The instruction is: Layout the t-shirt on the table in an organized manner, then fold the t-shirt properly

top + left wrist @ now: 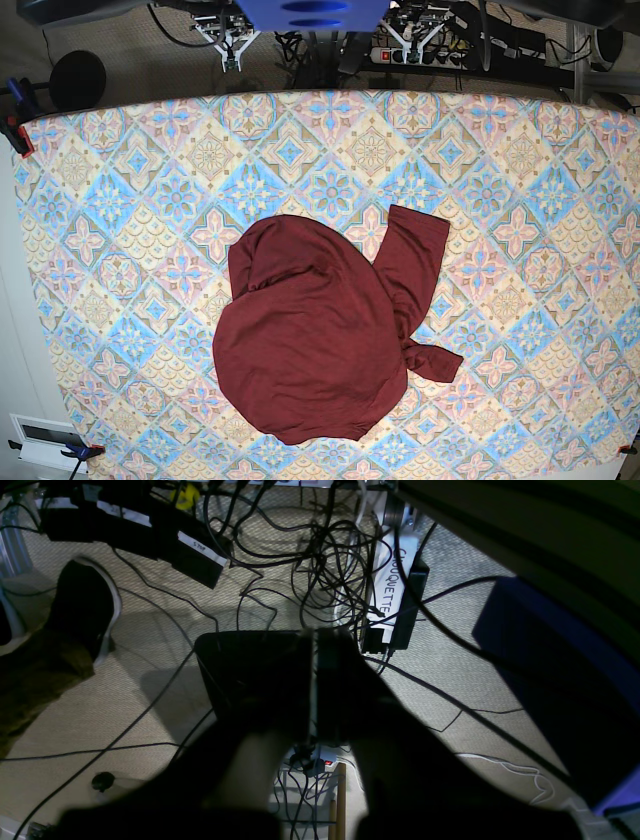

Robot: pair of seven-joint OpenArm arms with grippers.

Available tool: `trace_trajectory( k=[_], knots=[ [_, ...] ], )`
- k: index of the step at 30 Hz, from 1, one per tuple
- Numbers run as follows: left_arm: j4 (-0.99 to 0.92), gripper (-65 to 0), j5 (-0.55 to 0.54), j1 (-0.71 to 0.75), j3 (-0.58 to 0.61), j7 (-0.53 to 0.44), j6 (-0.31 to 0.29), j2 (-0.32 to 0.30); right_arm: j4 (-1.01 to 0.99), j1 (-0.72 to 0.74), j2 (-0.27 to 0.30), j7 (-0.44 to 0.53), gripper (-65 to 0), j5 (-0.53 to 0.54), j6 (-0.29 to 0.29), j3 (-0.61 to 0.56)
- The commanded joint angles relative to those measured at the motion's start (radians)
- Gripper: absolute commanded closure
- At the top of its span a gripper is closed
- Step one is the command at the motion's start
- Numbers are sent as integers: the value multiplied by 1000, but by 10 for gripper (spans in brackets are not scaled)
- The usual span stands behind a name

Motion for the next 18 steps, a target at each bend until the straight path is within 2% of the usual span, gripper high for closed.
trace_trajectory(
  k=[1,12,15,18],
  knots=[
    [5,0,-1,3,-1,-3,1,-1,2,-3,6,4,-1,4,-2,2],
    [5,0,-1,8,-1,-5,1,-2,41,-28,10,-4,0,6,-4,3],
    [5,0,-1,14,-1,-5,1,-9,124,-75,26,-65,0,6,-4,3],
    [27,0,-1,34,-1,-5,1,-29,291,-132,69,-142,0,6,-4,3]
  ],
)
